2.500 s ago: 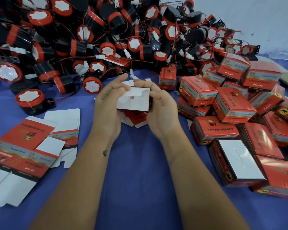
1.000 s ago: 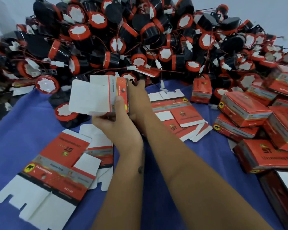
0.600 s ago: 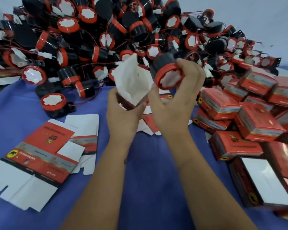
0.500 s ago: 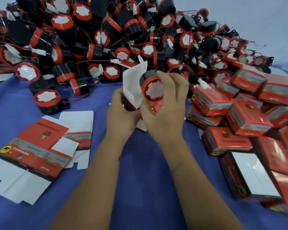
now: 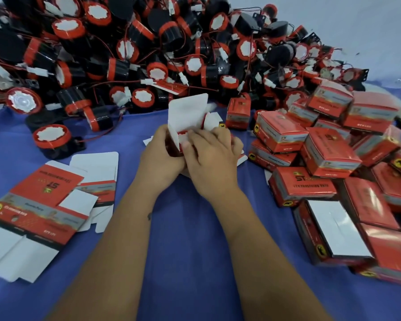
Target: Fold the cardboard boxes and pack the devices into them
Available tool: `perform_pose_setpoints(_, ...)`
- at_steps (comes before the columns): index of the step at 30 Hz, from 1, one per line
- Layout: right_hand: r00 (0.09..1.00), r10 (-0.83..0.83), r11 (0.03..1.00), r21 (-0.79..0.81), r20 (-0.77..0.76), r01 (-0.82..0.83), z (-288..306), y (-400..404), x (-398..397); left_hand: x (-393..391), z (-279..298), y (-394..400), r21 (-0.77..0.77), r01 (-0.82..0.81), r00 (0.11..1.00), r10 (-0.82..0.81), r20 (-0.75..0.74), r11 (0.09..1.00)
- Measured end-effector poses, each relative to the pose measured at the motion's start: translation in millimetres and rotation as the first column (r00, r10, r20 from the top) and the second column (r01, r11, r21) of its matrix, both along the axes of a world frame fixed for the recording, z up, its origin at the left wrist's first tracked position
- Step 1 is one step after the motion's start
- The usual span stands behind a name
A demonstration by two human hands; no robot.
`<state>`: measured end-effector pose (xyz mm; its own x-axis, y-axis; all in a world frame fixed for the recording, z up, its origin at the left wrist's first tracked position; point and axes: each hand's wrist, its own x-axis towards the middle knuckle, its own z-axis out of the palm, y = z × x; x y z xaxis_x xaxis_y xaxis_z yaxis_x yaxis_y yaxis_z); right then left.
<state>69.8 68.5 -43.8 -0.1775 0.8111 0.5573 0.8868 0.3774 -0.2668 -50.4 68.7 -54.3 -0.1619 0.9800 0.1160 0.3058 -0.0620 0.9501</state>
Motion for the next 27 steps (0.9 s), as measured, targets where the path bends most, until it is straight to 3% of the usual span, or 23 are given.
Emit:
perform_pose_setpoints(2, 0.992, 0.039, 0.999, 0.01, -0.118, -0.038, -2.1, -1.6, -2.9, 1.5, 2.2, 0.1, -0.01, -0.005, 1.0, 0.005, 0.018, 1.0)
perform_pose_setpoints(4, 0.926, 0.081, 0.995, 0.079, -0.369, -0.056, -0.7, -4.0, -3.9, 2.4, 4.3, -0.7, -0.035, -0.027, 0.994, 0.03, 0.107, 0.999)
perform_pose_setpoints(7, 0.714, -0.011, 0.999, -0.034, -0.7, -0.017, 3.8, 0.9, -0.4, 1.8, 8.1, -0.7, -0.049, -0.073, 0.963, 0.083, 0.255, 0.996)
perform_pose_setpoints(9, 0.586, -0.077, 0.981, -0.165, -0.807, -0.098, 9.3, 5.3, 3.8, 4.1, 11.7, -1.4, -0.017, -0.103, 0.956, 0.104, 0.275, 0.994)
perform_pose_setpoints(12, 0.555, -0.018, 0.957, -0.175, -0.831, -0.231, 14.6, 9.9, 6.8, 8.3, 11.1, -1.8, 0.044, -0.116, 0.98, 0.107, 0.17, 0.992)
perform_pose_setpoints(15, 0.62, 0.06, 0.987, -0.045, -0.782, -0.153, 18.4, 9.0, 3.4, 5.8, 7.1, -1.5, 0.025, -0.068, 0.991, 0.064, 0.114, 0.997)
perform_pose_setpoints(18, 0.652, 0.097, 0.995, 0.074, -0.752, -0.063, 21.6, 4.6, 3.6, 2.7, 7.3, -0.6, 0.009, -0.047, 0.994, 0.046, 0.096, 0.999)
perform_pose_setpoints(22, 0.671, 0.143, 0.99, 0.091, -0.728, -0.112, 23.4, -2.5, 7.9, 4.1, 7.7, -0.4, -0.005, -0.039, 0.996, 0.039, 0.08, 0.999)
perform_pose_setpoints(27, 0.628, 0.193, 0.978, 0.097, -0.754, -0.184, 24.0, -10.0, 7.7, 4.9, 1.9, 0.7, 0.047, -0.108, 0.988, 0.102, 0.118, 0.993)
